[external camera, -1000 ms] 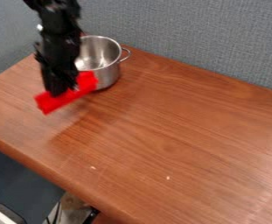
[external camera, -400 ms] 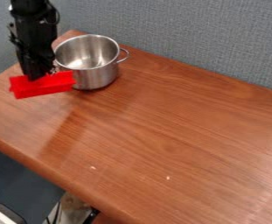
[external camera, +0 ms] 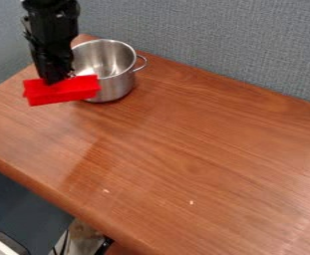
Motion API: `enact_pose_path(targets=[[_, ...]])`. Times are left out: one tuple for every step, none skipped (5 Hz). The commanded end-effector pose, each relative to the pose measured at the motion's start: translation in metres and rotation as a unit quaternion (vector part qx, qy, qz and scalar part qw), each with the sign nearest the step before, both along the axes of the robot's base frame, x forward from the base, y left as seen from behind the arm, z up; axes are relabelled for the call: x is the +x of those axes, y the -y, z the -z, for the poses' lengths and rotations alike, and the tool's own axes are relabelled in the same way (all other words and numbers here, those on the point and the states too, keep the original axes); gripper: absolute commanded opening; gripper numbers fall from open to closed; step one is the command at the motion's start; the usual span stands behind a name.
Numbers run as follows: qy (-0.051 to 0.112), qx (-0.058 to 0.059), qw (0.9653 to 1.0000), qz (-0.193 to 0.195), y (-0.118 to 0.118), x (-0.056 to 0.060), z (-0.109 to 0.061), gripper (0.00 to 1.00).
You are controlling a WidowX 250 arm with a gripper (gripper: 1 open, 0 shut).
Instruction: Put the red object in the metal pot
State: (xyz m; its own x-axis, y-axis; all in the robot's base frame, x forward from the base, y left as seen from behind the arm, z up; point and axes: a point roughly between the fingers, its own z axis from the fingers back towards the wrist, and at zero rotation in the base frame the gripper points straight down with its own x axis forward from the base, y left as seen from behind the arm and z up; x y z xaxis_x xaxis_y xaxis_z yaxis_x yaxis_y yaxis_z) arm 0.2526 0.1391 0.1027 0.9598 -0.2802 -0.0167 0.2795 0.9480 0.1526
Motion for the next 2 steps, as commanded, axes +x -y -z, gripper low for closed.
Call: enact_pose_path(targets=[[0.028,0.006,0.9995,-0.015,0.006,0.002,-0.008,0.00],[0.037,0.002,0.9989,-0.027,-0.013,0.022,-0.015,0.00]])
